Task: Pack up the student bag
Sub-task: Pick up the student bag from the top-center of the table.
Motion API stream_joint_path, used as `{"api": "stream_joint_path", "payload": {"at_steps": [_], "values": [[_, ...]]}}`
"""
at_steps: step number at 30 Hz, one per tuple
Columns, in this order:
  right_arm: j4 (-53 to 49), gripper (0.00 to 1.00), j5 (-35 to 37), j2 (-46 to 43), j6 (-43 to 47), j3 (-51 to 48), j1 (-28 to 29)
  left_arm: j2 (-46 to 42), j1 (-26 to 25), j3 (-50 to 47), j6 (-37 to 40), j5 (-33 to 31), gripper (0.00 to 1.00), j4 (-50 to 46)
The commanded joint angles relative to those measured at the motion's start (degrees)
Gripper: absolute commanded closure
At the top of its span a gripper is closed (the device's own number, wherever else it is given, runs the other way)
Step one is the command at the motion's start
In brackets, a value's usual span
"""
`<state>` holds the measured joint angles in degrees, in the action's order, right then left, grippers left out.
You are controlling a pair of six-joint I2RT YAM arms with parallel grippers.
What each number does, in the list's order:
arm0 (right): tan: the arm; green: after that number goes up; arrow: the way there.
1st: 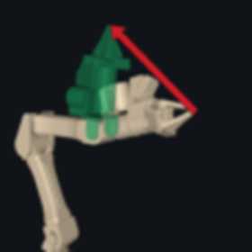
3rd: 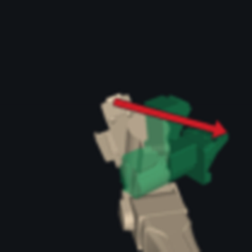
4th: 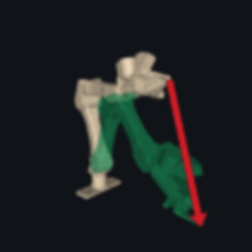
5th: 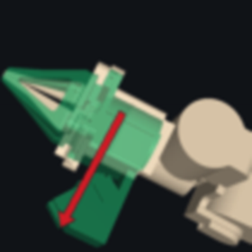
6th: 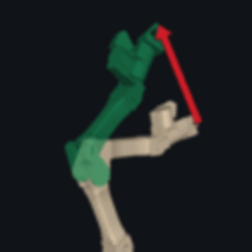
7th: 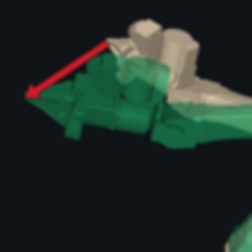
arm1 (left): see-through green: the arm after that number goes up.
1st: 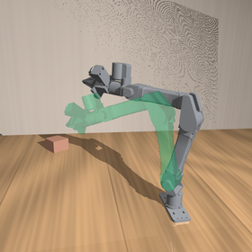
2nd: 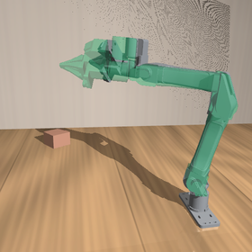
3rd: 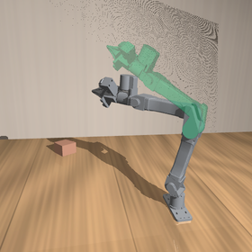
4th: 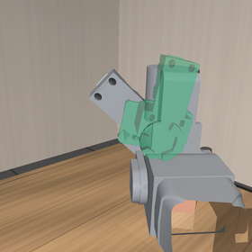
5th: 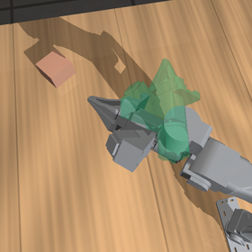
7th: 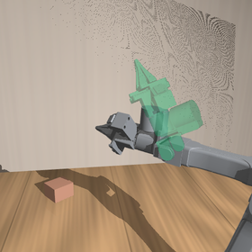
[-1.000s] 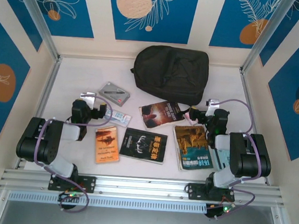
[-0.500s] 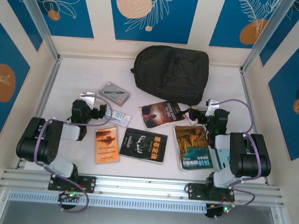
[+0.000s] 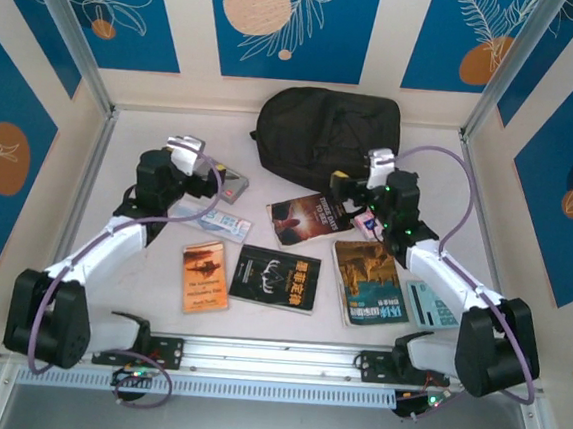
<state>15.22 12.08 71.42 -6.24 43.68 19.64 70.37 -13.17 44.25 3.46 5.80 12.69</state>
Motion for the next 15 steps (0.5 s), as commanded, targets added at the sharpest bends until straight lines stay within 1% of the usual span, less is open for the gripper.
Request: {"api": "stream_joint_path", "payload": {"at_steps": [1,3,4,6,7,9,10,11,12,13,14,15], "values": [[-12.8,0.01,1.9,-3.8,-5.5,3.1,4.1,-3.7,-3.0,2.9,-6.1,5.1,0.00,-8.7],[-16.1,0.01,1.0,-7.0,-11.7,3.6,6.1,-6.4,-5.4,3.8,-11.8,0.3,0.00,-13.0],[-19.5,0.01,0.1,-8.3,-13.7,5.0,7.2,-7.9,-6.7,4.1,-13.7,-2.1,0.00,-15.6],[-28.9,0.01,-0.4,-9.0,-14.8,9.9,9.8,-11.3,-9.8,3.9,-14.3,-4.8,0.00,-18.8],[-34.5,0.01,-0.7,-8.7,-13.9,13.4,11.6,-13.4,-11.7,3.7,-14.1,-6.6,0.00,-20.4],[-46.7,0.01,4.3,-6.6,-13.9,21.7,16.2,-16.2,-14.6,5.1,-15.7,-10.6,0.00,-25.5],[-53.4,0.01,5.8,-5.1,-13.8,26.7,18.0,-16.8,-15.2,7.1,-17.0,-11.9,0.00,-30.0],[-59.7,0.01,5.4,-3.5,-14.0,31.5,18.9,-16.4,-15.3,10.2,-18.8,-13.2,0.00,-36.3],[-65.3,0.01,3.6,-2.2,-15.4,35.6,18.6,-15.5,-15.3,13.6,-21.9,-16.4,0.00,-43.1],[-71.0,0.01,0.4,-0.8,-15.8,39.6,17.3,-13.9,-15.2,17.8,-24.3,-19.5,0.00,-52.3],[-73.5,0.01,-2.8,0.3,-14.4,41.7,15.9,-12.4,-15.2,21.0,-22.6,-19.9,0.00,-57.8],[-75.2,0.01,-3.1,0.9,-16.3,42.5,14.4,-11.5,-15.4,22.5,-19.9,-19.2,0.00,-59.6]]}}
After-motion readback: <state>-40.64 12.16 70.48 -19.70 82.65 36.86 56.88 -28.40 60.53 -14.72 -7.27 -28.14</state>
